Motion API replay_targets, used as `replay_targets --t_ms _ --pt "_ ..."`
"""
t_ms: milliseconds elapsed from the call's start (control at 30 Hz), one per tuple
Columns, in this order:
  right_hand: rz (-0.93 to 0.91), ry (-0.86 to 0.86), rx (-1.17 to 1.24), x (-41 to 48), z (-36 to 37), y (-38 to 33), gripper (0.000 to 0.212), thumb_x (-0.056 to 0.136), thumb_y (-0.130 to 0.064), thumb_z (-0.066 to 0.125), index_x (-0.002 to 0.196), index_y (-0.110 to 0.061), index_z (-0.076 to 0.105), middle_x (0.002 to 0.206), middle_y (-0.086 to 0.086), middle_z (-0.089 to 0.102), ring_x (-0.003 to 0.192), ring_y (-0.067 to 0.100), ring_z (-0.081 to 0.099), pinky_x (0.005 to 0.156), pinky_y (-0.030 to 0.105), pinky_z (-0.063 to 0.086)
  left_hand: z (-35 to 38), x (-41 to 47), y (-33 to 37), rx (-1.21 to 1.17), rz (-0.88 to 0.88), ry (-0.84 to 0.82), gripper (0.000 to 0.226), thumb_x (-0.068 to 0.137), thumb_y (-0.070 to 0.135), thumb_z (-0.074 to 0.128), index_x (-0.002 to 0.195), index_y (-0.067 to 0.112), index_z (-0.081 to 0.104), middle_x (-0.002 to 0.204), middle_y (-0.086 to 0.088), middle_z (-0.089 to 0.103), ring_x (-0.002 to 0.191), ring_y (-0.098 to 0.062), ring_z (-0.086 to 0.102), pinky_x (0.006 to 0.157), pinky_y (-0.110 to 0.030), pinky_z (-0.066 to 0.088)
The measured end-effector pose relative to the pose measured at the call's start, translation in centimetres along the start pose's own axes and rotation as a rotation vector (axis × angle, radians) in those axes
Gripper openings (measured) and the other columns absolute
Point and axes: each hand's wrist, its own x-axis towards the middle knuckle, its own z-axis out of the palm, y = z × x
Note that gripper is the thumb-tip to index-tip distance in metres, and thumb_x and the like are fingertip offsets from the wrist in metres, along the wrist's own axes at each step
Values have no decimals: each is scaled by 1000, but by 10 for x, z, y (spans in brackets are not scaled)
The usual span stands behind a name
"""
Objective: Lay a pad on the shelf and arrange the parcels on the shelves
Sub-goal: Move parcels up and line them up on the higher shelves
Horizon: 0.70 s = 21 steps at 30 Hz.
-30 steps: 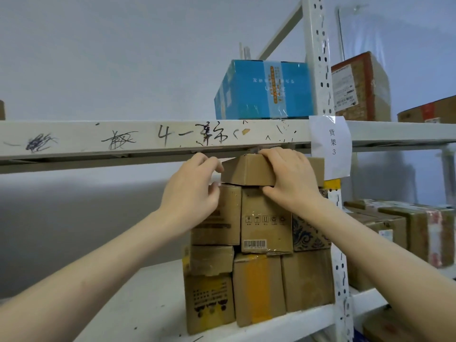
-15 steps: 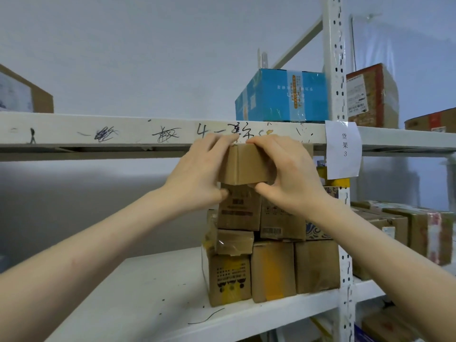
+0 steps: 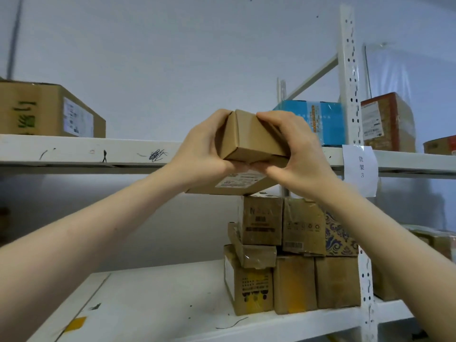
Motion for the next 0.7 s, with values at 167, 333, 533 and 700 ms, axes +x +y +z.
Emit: replay_targets --t_ms 167,333,533,700 --pt "-9 -14 -43 2 -9 1 80 74 -42 70 141 -12 38 131 5 51 117 20 49 96 44 43 -14 -1 13 -46 50 7 63 57 22 80 114 23 53 97 16 60 86 2 58 73 -15 47" --pt "63 -19 -11 10 -22 3 85 76 -49 64 142 -5 35 126 6 49 112 15 47 95 40 44 -29 18 39 -164 76 -31 65 64 19 77 124 19 53 111 2 64 98 -6 62 82 -17 50" --pt "310 -70 362 16 -50 8 68 81 -57 52 140 -24 38 126 -2 50 116 12 53 93 40 51 -42 54 69 -101 29 -73 57 78 26 77 130 23 54 113 1 62 93 -8 65 73 -17 55" --pt "479 284 691 26 -52 25 61 83 -36 66 134 -14 41 123 4 56 111 14 59 82 27 56 -28 84 95 377 361 170 55 73 27 63 128 22 57 121 3 59 114 -16 54 101 -41 41"
